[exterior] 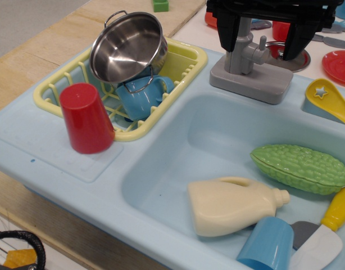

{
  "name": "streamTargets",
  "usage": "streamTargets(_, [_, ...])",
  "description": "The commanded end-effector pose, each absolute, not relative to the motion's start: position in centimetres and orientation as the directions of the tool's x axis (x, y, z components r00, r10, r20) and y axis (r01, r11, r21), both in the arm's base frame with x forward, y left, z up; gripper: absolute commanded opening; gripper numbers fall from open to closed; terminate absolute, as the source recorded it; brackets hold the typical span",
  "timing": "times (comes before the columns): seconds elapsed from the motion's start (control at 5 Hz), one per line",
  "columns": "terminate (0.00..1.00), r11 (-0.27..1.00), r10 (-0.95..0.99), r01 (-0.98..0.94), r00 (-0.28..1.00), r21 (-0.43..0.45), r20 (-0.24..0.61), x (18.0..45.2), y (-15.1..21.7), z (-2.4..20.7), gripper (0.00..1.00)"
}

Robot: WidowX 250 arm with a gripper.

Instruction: Turn lever vertical to front

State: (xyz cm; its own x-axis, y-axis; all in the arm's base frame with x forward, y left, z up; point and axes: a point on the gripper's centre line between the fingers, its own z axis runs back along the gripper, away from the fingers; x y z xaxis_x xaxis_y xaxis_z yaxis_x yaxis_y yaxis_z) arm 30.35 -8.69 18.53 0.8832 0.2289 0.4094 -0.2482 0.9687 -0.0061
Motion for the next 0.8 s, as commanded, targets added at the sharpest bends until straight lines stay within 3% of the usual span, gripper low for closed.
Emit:
streamTargets(0.0, [0.0, 0.969, 0.229, -0.248, 0.883, -0.006, 0.409, 30.4, -8.7, 18.5, 1.0])
streamTargets(0.6, [0.0, 0.986, 0.138, -0.163, 0.888, 0.02, 0.44, 33.0, -8.9, 18.7, 1.0])
